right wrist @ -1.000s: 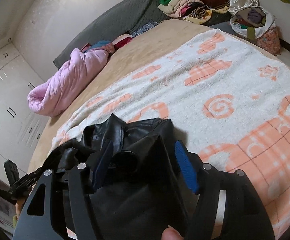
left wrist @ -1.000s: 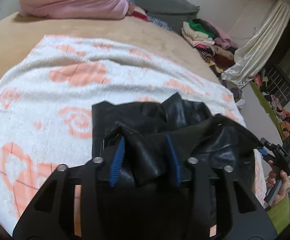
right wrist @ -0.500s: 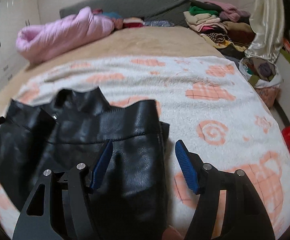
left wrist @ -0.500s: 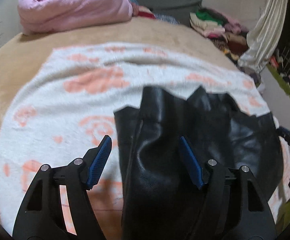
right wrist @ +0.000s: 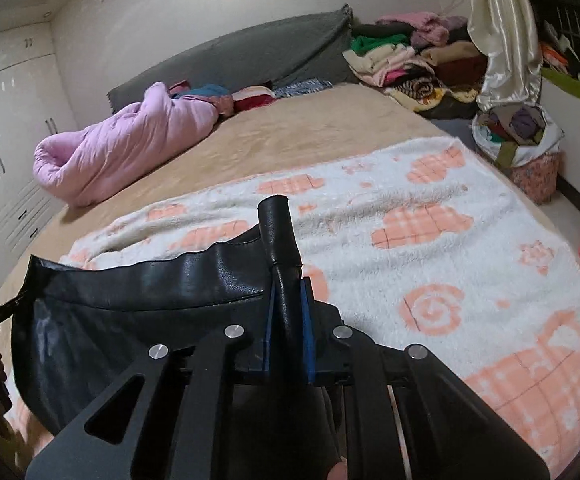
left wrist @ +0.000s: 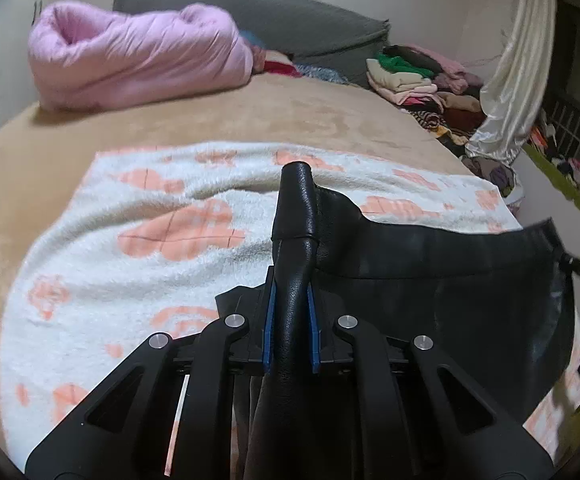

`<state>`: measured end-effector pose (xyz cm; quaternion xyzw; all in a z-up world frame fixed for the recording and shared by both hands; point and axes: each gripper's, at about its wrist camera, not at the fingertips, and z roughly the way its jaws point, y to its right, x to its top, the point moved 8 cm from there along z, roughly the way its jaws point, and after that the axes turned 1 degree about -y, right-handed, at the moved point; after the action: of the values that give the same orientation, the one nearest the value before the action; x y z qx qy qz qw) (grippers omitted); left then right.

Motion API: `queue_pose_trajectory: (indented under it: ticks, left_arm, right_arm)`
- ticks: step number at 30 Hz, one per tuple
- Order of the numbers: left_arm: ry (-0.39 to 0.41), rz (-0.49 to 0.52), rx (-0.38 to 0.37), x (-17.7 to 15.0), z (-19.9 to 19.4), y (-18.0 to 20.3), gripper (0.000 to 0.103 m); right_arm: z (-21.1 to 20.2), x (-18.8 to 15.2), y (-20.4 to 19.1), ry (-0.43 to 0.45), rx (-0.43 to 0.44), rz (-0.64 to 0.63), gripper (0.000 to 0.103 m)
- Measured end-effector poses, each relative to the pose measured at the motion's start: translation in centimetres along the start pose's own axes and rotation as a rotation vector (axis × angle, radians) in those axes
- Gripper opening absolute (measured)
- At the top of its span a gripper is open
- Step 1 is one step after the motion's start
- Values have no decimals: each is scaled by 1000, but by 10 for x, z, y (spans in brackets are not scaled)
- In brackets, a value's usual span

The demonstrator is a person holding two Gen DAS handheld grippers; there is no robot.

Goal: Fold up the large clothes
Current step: 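Lift the held jacket edge with both tools and fold it over the collar, then lower the folded edge onto the jacket and open both tools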

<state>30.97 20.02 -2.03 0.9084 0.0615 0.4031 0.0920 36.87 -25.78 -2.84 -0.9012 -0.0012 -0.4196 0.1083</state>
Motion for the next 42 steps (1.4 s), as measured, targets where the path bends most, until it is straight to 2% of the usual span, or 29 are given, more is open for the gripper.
queue_pose_trajectory:
  ticks: [4,9,13,18,27,31,33,34,35,37,42]
  left_arm:
    - [-65,13,36,-12,28,-6,7]
    - [-137,-11,53,-34,52,-17,14]
    - [-141,-23,41,-40,56,-22,18]
    - [-145,-45,26,-42,59,-25,22]
    - [-152,-9,75,-41,53,-23,31]
    - [-153,-11,99,-40,50,-27,43]
    - [-152,-21,101,-39,49,-29,48]
    - [-153,-19,109,-38,48,-31,51]
    - [-155,-12,122,-38,47,-31,56]
    - [-150,0,140,-38,44,-32,59]
    - [-138,13,167,-35,35,-32,73]
  right_arm:
    - [38,-17,8,-77,-60,5,11]
    - [64,-40,17,-149,-112,1,14]
    - [72,-49,20,-171,-127,2,17]
    - [74,-53,26,-180,-107,37,17]
    - [67,-52,25,-180,-95,64,23]
    - [65,-52,26,-183,-97,62,30]
    - [63,-52,27,-189,-102,65,37]
    - [62,-53,29,-193,-124,67,50]
    - [60,-53,32,-192,-136,71,56]
    - [59,-54,36,-195,-120,91,56]
    - [50,-54,40,-197,-107,111,64]
